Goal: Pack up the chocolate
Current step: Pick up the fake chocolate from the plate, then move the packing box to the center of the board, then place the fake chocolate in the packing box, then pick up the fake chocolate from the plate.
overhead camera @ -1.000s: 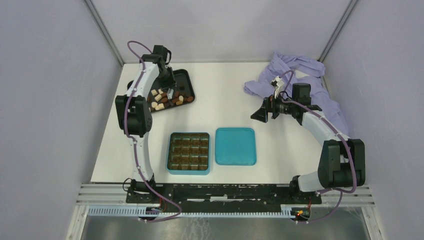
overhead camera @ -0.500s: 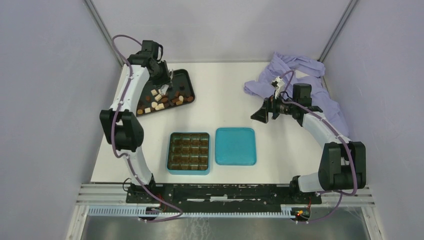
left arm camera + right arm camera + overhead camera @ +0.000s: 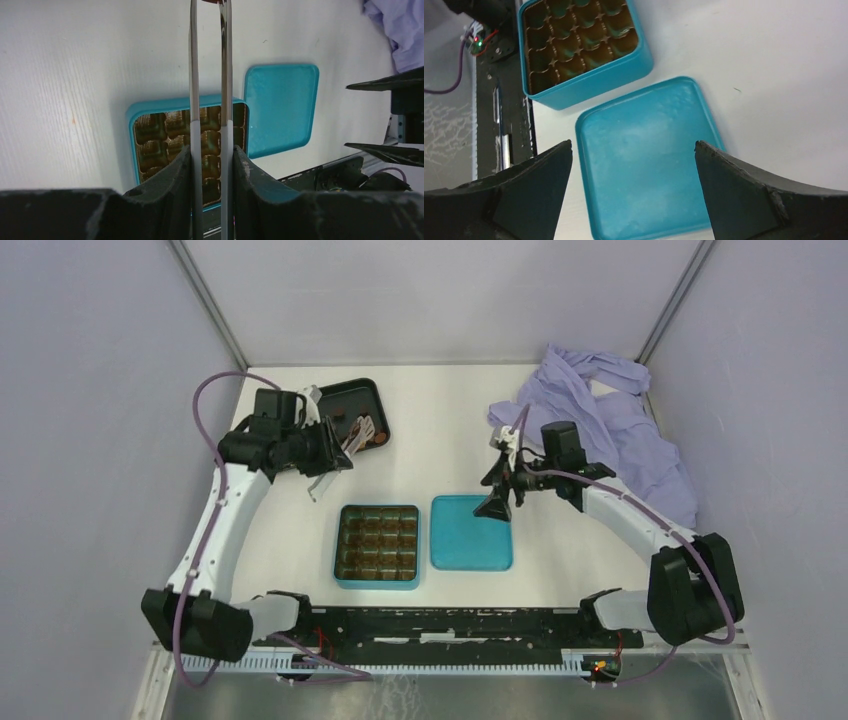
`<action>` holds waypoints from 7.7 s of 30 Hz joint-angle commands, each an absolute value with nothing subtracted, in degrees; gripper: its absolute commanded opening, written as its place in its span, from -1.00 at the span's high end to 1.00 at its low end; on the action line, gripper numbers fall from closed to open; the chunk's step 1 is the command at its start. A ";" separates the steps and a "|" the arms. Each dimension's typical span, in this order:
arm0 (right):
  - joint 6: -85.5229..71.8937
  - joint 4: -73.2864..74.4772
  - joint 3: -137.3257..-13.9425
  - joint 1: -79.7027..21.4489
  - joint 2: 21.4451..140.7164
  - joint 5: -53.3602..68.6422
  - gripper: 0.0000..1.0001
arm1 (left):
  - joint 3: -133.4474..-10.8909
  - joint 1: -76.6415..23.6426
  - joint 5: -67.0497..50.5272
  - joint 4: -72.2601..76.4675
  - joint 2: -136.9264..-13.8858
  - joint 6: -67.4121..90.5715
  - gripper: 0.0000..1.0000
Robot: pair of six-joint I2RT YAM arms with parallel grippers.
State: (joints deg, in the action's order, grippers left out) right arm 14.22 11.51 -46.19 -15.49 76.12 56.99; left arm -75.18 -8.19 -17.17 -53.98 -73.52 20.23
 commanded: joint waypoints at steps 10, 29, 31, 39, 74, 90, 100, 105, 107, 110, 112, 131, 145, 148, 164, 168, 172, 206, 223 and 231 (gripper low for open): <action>32.09 17.21 -64.15 -40.87 90.84 34.04 -0.96 | -69.65 -8.12 -14.26 -55.06 -57.58 24.55 0.93; 27.85 14.63 -76.28 -50.45 108.68 13.54 -0.10 | -66.88 -8.09 -12.82 -56.67 -51.16 27.25 0.93; 27.51 13.71 -76.46 -50.45 109.16 11.60 0.03 | -66.88 -8.09 -12.92 -56.53 -51.25 27.25 0.93; 27.78 11.73 -77.25 -50.40 109.63 4.85 0.42 | -65.11 -8.16 -14.32 -55.38 -50.61 26.89 0.93; 23.52 15.92 -78.19 -31.89 97.07 34.85 -0.76 | -57.99 -15.13 -12.26 -44.56 -58.87 29.05 0.91; 21.84 10.90 -60.83 -24.93 87.10 40.32 -0.81 | -62.34 -20.43 -0.18 -41.27 -69.04 26.59 0.87; 20.39 9.47 -59.68 -23.47 87.10 41.92 -0.82 | -61.79 -21.09 -1.05 -40.17 -71.20 26.46 0.79; 20.21 9.23 -59.31 -23.05 86.87 42.25 -0.82 | -62.13 -21.50 -1.14 -40.17 -71.68 26.46 0.73; 20.12 9.10 -59.04 -22.88 86.84 42.41 -0.82 | -62.22 -21.59 -1.02 -40.24 -71.67 26.50 0.70; 20.02 8.96 -58.91 -22.77 86.89 42.58 -0.82 | -62.31 -21.67 -0.65 -40.69 -71.58 26.63 0.62; 19.98 8.88 -58.86 -22.76 86.92 42.69 -0.82 | -62.38 -21.76 -0.47 -40.98 -71.41 26.63 0.59; 19.69 8.79 -58.80 -22.58 87.11 43.33 -0.82 | -63.66 -22.04 1.68 -42.57 -70.94 26.55 0.35; 19.76 8.79 -58.73 -22.50 87.23 43.42 -0.82 | -64.25 -22.06 1.67 -43.30 -70.84 26.46 0.27; 19.69 8.77 -58.76 -22.45 87.20 43.51 -0.82 | -64.08 -22.11 1.66 -43.42 -70.74 26.37 0.25; 19.69 8.88 -58.88 -22.48 87.31 43.68 -0.82 | -64.90 -22.23 1.32 -43.52 -70.08 26.85 0.23; 19.69 9.09 -59.14 -22.46 87.11 43.94 -0.82 | -66.85 -22.13 0.67 -42.65 -70.07 27.58 0.23; 19.86 9.35 -59.13 -22.37 86.54 44.03 -0.83 | -69.68 -21.89 0.27 -42.09 -71.65 27.28 0.22; 21.71 11.35 -52.12 -11.82 79.56 43.77 -0.85 | -90.16 -9.76 1.31 -46.97 -101.58 6.24 0.23; 21.62 11.51 -52.73 -11.56 81.19 44.29 -0.85 | -92.59 -9.76 3.30 -48.50 -103.40 4.84 0.23; 21.45 11.51 -52.82 -11.56 81.35 44.56 -0.85 | -92.40 -9.67 3.90 -48.87 -101.53 4.41 0.23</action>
State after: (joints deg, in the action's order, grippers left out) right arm 20.86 12.10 -52.56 -11.86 81.12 43.51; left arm -90.26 -9.98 2.94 -48.86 -104.64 6.96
